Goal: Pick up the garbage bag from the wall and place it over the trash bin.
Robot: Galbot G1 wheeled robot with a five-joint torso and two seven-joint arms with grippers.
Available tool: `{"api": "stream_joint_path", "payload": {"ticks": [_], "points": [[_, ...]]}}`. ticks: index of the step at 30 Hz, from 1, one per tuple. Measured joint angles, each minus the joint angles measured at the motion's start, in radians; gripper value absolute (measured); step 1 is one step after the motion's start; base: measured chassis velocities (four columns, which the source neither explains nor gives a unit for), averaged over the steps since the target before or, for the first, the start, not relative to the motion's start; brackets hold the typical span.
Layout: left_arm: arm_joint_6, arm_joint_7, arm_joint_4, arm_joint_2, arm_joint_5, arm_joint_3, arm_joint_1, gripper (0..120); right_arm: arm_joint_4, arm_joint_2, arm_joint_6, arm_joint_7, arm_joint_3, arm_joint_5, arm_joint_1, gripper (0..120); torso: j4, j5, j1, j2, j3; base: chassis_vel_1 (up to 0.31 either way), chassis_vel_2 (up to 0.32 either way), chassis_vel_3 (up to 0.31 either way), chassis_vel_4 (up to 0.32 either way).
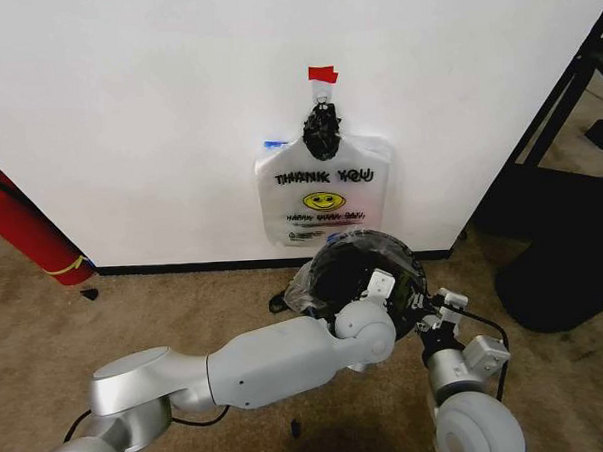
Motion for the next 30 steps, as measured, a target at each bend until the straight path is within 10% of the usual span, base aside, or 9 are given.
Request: {"api": "stream_joint_path", "payload": {"ticks": [19, 30], "points": [[0.012, 0.078, 0.002, -0.006, -0.049, -0.013, -0.002, 0, -0.005, 0.006, 0.004, -0.001, -0.016, -0.007, -0.013, 0, -0.0001, 0.0000, 0.000, 0.000, 0.000, 0.000, 0.000, 0.000, 0.000], [0.036, 0.036, -0.170, 0.093, -0.052, -0.023, 0.008, 0, -0.055, 0.024, 0.005, 0.018, 0.016, 0.048, 0.019, 0, -0.0001, 0.0001, 0.000, 0.000, 0.000, 0.000, 0.000, 0.000, 0.000]]}}
